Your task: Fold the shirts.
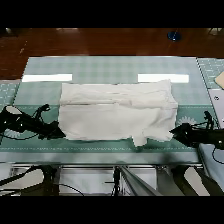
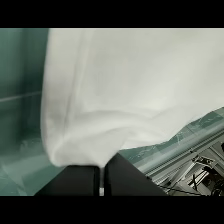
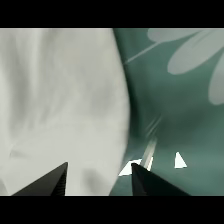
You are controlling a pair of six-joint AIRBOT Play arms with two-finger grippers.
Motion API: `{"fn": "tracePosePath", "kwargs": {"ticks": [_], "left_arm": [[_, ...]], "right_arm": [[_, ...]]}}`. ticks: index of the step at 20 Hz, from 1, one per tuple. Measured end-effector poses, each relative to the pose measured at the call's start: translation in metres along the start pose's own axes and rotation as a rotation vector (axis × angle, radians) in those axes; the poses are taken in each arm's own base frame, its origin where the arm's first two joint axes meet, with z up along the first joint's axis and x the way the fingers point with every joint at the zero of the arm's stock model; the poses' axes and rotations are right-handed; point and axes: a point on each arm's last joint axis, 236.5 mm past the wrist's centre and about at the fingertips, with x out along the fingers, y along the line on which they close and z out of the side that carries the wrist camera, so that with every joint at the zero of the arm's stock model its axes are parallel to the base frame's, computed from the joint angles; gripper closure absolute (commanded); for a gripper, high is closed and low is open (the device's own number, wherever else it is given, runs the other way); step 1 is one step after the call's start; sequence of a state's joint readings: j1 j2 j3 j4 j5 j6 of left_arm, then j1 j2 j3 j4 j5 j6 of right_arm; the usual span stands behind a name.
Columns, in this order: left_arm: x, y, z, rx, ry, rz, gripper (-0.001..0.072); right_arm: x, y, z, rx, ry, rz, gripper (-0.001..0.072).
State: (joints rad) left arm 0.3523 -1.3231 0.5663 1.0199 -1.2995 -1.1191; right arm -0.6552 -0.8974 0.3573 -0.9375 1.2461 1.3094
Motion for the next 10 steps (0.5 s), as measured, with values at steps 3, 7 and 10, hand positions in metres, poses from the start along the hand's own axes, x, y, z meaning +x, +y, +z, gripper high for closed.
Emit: {"fn": "tracePosePath", "kwargs": {"ticks": [3, 7, 10], "left_arm": [[0.000, 0.000, 0.000, 0.000, 0.001, 0.000, 0.0673], [0.000, 0.000, 0.000, 0.000, 0.002, 0.000, 0.0673], [0.000, 0.000, 0.000, 0.000, 0.002, 0.000, 0.0673]], "right_arm": [[0.004, -0.001, -0.005, 0.023, 0.010, 0.006, 0.0273], [0.010, -0.002, -0.009, 0.049, 0.016, 0.020, 0.0369], [0.011, -0.001, -0.007, 0.057, 0.005, 0.026, 0.0508]]}}
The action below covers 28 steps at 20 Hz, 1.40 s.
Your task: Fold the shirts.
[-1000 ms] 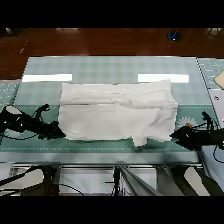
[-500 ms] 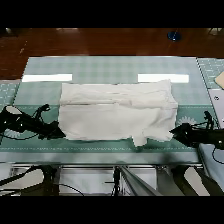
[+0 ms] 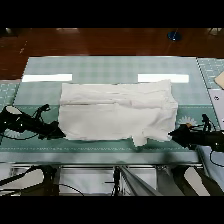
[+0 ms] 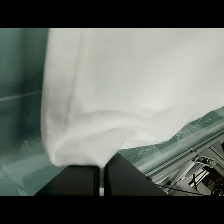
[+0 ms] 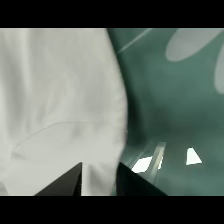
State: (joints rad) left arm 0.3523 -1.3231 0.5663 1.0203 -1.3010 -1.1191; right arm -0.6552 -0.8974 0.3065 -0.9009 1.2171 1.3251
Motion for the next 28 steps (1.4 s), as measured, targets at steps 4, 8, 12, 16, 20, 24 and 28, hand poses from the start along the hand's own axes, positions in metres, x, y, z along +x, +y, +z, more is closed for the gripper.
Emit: {"fn": "tracePosePath", "kwargs": {"ticks": [4, 8, 12, 16, 20, 24, 28], "left_arm": [[0.000, 0.000, 0.000, 0.000, 0.000, 0.000, 0.0674], [-0.003, -0.001, 0.003, 0.011, -0.009, 0.004, 0.0674], [-0.030, -0.036, 0.029, 0.072, -0.112, -0.082, 0.0675], [-0.089, -0.096, 0.070, 0.183, -0.304, -0.194, 0.0675], [-0.132, -0.138, 0.098, 0.283, -0.440, -0.231, 0.0675], [-0.140, -0.149, 0.123, 0.296, -0.496, -0.235, 0.0675], [-0.145, -0.149, 0.150, 0.280, -0.534, -0.245, 0.0675]], "right_arm": [[0.003, -0.002, 0.004, 0.015, -0.008, 0.001, 0.0692], [0.002, 0.020, 0.007, -0.008, -0.014, 0.093, 0.0693], [-0.023, 0.074, 0.029, -0.082, -0.076, 0.269, 0.0693], [-0.067, 0.118, 0.069, -0.188, -0.213, 0.340, 0.0694], [-0.082, 0.157, 0.092, -0.295, -0.263, 0.358, 0.0694], [-0.068, 0.194, 0.120, -0.377, -0.289, 0.341, 0.0693], [-0.062, 0.221, 0.162, -0.411, -0.336, 0.333, 0.0694]]}}
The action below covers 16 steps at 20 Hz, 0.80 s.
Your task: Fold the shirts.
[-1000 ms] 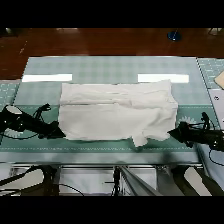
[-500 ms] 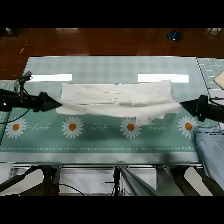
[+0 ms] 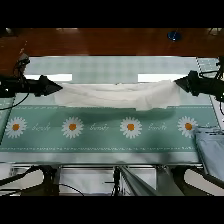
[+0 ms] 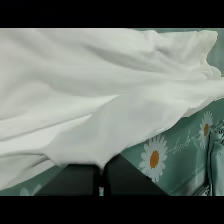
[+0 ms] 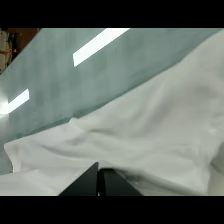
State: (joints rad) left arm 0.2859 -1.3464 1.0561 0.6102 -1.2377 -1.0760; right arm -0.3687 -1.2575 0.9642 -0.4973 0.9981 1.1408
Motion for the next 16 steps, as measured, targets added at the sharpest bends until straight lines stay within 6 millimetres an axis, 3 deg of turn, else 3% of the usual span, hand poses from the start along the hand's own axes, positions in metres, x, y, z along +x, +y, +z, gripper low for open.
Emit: {"fn": "tracePosePath", "kwargs": {"ticks": [3, 6, 16], "left_arm": [[0.005, 0.007, 0.020, -0.001, -0.018, 0.001, 0.0675], [0.013, 0.016, 0.036, -0.018, -0.024, 0.003, 0.0675], [0.045, 0.056, 0.042, -0.104, 0.010, 0.016, 0.0674]], "right_arm": [[0.011, -0.002, 0.026, -0.019, -0.034, -0.013, 0.0694], [0.021, -0.013, 0.040, -0.014, -0.053, -0.036, 0.0694], [0.040, -0.051, 0.060, -0.001, -0.110, -0.112, 0.0694]]}}
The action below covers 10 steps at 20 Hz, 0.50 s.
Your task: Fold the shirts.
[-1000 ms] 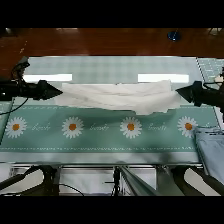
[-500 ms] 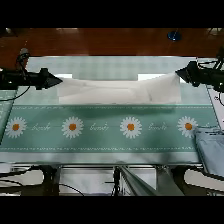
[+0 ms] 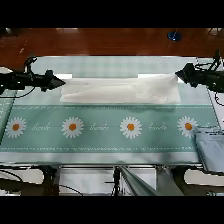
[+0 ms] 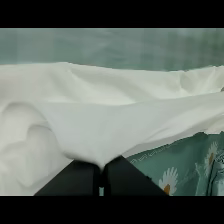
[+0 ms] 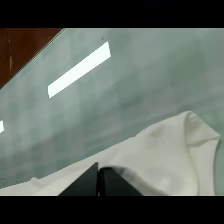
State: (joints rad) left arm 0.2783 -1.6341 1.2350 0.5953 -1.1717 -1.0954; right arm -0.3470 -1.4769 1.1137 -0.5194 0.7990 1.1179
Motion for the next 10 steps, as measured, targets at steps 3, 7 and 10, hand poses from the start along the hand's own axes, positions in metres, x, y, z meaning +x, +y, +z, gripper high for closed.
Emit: {"fn": "tracePosePath", "kwargs": {"ticks": [3, 7, 10], "left_arm": [[0.007, 0.010, 0.000, -0.021, 0.006, 0.007, 0.0674], [0.015, 0.021, -0.003, -0.043, 0.021, 0.013, 0.0674], [0.022, 0.030, -0.006, -0.062, 0.037, 0.015, 0.0674]], "right_arm": [[0.005, -0.009, 0.001, -0.014, -0.004, -0.022, 0.0693], [0.020, -0.021, -0.013, -0.018, 0.042, -0.042, 0.0693], [0.034, -0.025, -0.028, -0.037, 0.085, -0.058, 0.0693]]}}
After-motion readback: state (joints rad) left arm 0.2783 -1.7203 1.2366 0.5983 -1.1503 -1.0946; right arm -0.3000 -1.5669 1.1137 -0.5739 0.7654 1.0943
